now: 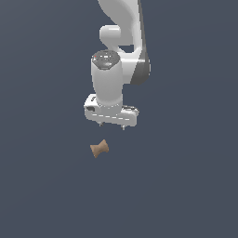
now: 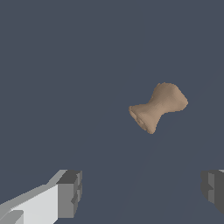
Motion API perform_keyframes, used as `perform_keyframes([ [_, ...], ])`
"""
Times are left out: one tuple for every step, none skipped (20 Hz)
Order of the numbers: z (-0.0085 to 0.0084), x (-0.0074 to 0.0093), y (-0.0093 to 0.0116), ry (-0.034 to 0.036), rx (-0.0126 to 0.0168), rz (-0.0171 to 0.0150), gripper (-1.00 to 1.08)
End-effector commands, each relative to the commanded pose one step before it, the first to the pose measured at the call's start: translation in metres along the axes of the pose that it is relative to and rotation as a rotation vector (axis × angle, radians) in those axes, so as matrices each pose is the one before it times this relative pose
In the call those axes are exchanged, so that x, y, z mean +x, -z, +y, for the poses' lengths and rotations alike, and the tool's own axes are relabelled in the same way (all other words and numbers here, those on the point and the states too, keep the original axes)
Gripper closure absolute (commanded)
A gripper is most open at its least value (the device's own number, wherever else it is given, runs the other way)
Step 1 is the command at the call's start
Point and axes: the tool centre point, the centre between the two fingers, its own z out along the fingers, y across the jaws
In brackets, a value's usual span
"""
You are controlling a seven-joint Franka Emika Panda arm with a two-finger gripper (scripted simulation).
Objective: Pick up the object and move it to a goal position.
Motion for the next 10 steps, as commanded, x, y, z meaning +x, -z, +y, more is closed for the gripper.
perform_keyframes([
  [0.00311, 0.0035, -0.00438, -0.05327, 0.00141, -0.00112, -0.92],
  [0.00135, 0.00173, -0.00202, -0.02492, 0.00059, -0.00041, -0.92],
  [0.0014, 0.00186, -0.00216, -0.02655, 0.00056, -0.00042, -0.92],
  [0.00146, 0.00201, -0.0023, -0.02819, 0.00052, -0.00042, -0.92],
  [0.0015, 0.00215, -0.00244, -0.02982, 0.00046, -0.00042, -0.92],
  [0.00154, 0.0023, -0.00258, -0.03144, 0.0004, -0.0004, -0.92],
  [0.00152, 0.00239, -0.00266, -0.0322, 0.00031, -0.00037, -0.92],
  [0.00147, 0.00243, -0.00267, -0.03217, 0.00022, -0.00032, -0.92],
  [0.00141, 0.00246, -0.00267, -0.03213, 0.00013, -0.00026, -0.92],
  [0.00136, 0.00249, -0.00268, -0.0321, 0.00004, -0.0002, -0.92],
])
